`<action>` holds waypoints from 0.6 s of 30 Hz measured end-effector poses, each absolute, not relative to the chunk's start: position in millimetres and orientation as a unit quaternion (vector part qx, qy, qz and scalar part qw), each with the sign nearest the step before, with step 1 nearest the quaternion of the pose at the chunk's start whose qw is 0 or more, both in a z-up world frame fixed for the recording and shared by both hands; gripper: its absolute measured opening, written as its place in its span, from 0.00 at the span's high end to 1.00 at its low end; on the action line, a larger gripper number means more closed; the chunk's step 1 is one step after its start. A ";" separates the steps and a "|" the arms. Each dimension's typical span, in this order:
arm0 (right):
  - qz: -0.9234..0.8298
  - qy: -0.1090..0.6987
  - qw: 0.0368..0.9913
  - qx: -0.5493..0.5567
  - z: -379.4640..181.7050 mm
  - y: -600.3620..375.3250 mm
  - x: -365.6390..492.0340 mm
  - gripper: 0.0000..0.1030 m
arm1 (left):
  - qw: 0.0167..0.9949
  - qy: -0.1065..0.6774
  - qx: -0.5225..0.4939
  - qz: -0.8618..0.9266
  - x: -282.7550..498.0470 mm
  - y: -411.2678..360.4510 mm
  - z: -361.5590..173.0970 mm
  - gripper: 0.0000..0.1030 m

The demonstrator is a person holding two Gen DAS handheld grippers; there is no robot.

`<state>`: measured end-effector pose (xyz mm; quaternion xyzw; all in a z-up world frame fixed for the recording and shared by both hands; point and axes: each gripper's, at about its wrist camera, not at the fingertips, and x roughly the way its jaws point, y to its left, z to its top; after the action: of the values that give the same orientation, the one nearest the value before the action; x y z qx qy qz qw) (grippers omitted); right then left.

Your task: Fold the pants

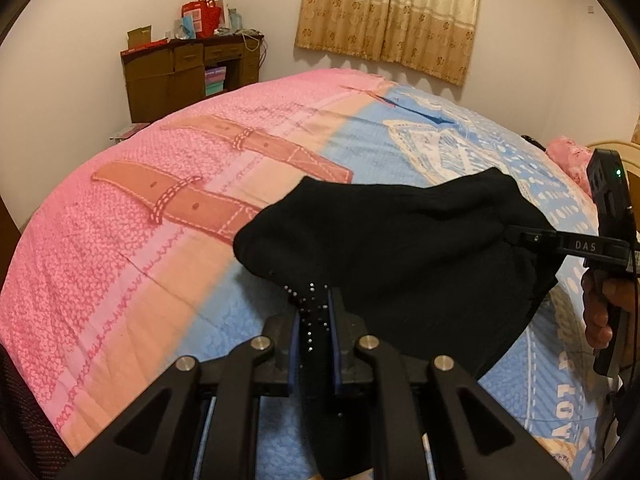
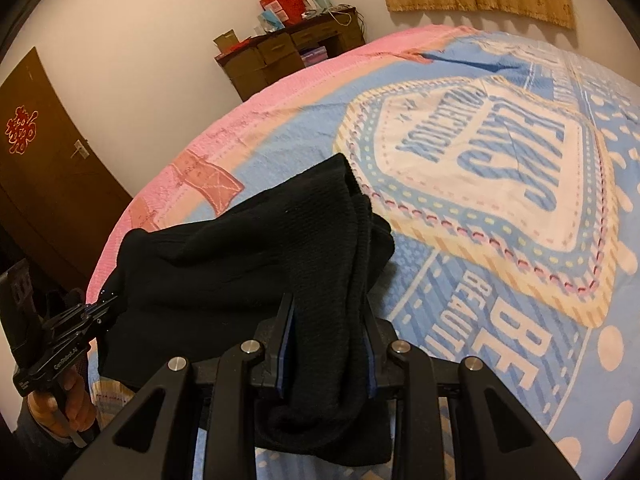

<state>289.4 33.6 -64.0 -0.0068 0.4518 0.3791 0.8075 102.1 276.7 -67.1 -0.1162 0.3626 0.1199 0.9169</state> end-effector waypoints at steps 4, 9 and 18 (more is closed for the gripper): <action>0.373 0.460 0.806 -0.007 -69.0 34.0 292.6 0.70 | 0.915 0.367 -0.112 0.121 104.9 276.9 -71.2 0.84; 0.351 0.459 0.816 -0.016 -74.5 33.0 295.7 0.48 | 0.913 0.369 -0.118 0.126 104.5 280.7 -75.0 0.75; 0.328 0.438 0.835 -0.058 -68.4 30.1 274.8 0.43 | 0.915 0.367 -0.097 0.138 103.4 274.1 -77.7 0.72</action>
<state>274.8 30.1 -68.4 -0.0580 0.4382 0.3278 0.8349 103.4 274.1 -77.7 -0.0972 0.3671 0.1375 0.9148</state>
